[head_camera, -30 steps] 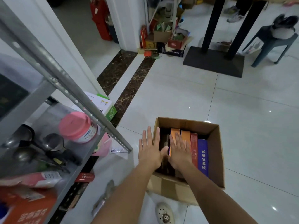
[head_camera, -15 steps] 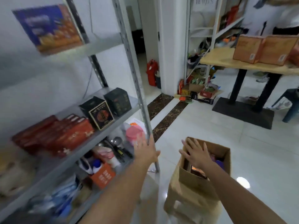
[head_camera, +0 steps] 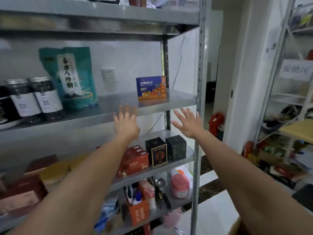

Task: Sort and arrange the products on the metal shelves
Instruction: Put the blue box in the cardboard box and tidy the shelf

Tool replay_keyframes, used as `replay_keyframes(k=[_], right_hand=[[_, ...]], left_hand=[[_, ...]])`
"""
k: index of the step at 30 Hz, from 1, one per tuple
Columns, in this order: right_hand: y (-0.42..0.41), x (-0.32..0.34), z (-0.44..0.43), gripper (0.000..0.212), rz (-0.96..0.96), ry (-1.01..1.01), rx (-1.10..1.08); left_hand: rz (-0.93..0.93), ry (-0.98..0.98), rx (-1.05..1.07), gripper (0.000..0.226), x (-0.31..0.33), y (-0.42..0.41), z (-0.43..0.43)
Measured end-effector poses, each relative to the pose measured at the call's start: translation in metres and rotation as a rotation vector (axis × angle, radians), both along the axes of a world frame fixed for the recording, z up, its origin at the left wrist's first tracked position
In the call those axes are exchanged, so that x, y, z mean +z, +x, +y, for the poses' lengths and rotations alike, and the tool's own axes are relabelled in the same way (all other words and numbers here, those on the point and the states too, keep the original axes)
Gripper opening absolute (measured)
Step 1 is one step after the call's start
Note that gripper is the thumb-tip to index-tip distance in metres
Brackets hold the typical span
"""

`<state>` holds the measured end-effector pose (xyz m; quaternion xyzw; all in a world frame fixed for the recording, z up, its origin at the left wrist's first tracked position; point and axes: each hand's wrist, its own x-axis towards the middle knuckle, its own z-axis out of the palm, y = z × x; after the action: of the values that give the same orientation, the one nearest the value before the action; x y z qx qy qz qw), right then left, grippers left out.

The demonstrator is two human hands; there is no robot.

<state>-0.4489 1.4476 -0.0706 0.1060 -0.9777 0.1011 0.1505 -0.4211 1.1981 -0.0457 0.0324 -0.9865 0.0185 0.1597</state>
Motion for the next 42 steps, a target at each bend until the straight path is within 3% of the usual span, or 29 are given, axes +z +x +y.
replay_keyframes(k=[9,12,16,23,28,31,34,42], right_hand=[[-0.082,0.055,-0.024,0.074,0.154,-0.002,0.136],[-0.115,0.063,-0.028,0.083,0.065,-0.202,0.187],[-0.160,0.074,-0.040,0.091,0.034,-0.595,0.194],[-0.217,0.081,-0.052,0.120,-0.089,-0.940,0.274],[-0.231,0.076,-0.069,0.111,-0.114,-1.065,0.349],[-0.230,0.075,-0.069,0.086,-0.012,-1.096,0.321],[-0.224,0.075,-0.065,0.070,-0.076,-1.135,0.334],[-0.187,0.077,-0.061,0.079,-0.105,-1.017,0.297]], left_hand=[[-0.064,0.015,0.112,0.088,-0.001,-0.035,-0.017],[0.072,-0.031,0.067,0.085,-0.008,-0.051,-0.024],[0.129,-0.079,0.088,0.101,-0.022,-0.070,-0.030],[0.246,-0.174,0.106,0.112,-0.038,-0.079,-0.036],[0.240,-0.165,0.102,0.114,-0.038,-0.078,-0.036],[0.206,-0.145,0.103,0.115,-0.036,-0.078,-0.035],[0.147,-0.122,0.116,0.114,-0.031,-0.077,-0.034],[-0.082,-0.036,0.126,0.113,-0.011,-0.073,-0.030]])
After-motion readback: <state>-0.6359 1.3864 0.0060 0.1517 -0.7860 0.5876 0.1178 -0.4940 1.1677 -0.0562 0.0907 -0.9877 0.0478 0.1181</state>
